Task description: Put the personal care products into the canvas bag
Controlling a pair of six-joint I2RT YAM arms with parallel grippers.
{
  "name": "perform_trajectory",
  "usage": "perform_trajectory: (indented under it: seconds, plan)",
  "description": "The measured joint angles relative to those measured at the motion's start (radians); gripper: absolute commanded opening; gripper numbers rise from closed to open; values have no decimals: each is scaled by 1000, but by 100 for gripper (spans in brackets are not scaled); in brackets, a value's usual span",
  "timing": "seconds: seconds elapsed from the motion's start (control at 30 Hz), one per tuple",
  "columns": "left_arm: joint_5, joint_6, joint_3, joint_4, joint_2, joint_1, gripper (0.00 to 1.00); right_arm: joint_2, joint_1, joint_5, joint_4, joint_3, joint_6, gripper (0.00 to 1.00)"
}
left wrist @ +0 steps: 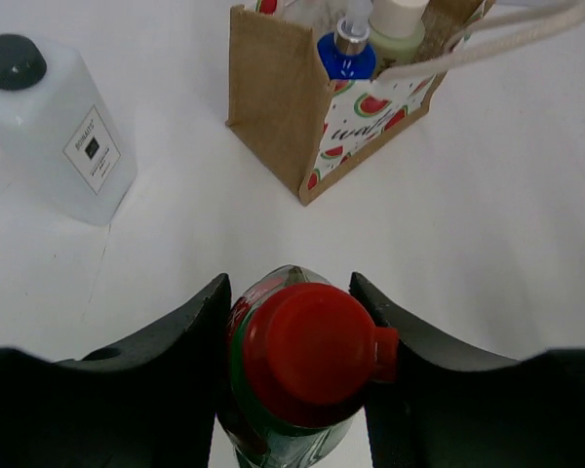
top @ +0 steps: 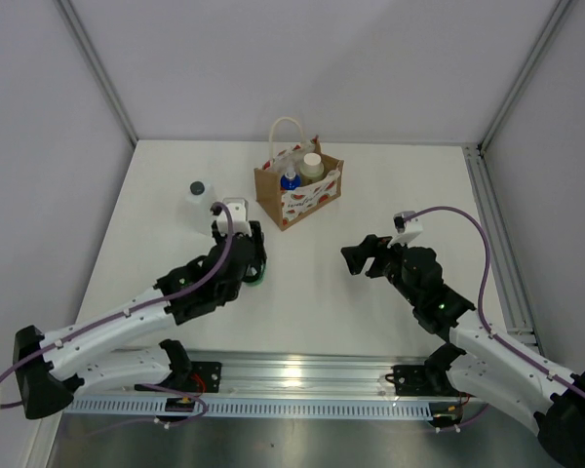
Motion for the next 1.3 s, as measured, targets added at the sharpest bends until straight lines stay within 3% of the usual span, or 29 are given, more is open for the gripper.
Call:
perform_trajectory:
  seconds: [0.57,1.0,1.2,1.23,1.27,1.3]
  plan:
    - [151,143,278,51,269,189,0,2,6,-2,0,0,0,80]
    - [261,116,19,205,348,192,0,-10,8,-2,-1,0,0,80]
    - [268,117,-28,331,360,192,1,-10,8,-2,-2,0,0,80]
    - [274,118,-37,351,360,192,4,-10,8,-3,-1,0,0,80]
    - [278,119,-43,368,360,192,31,-10,8,-3,-1,0,0,80]
    - [281,119,-50,383,359,192,44,-10,8,-3,-1,0,0,80]
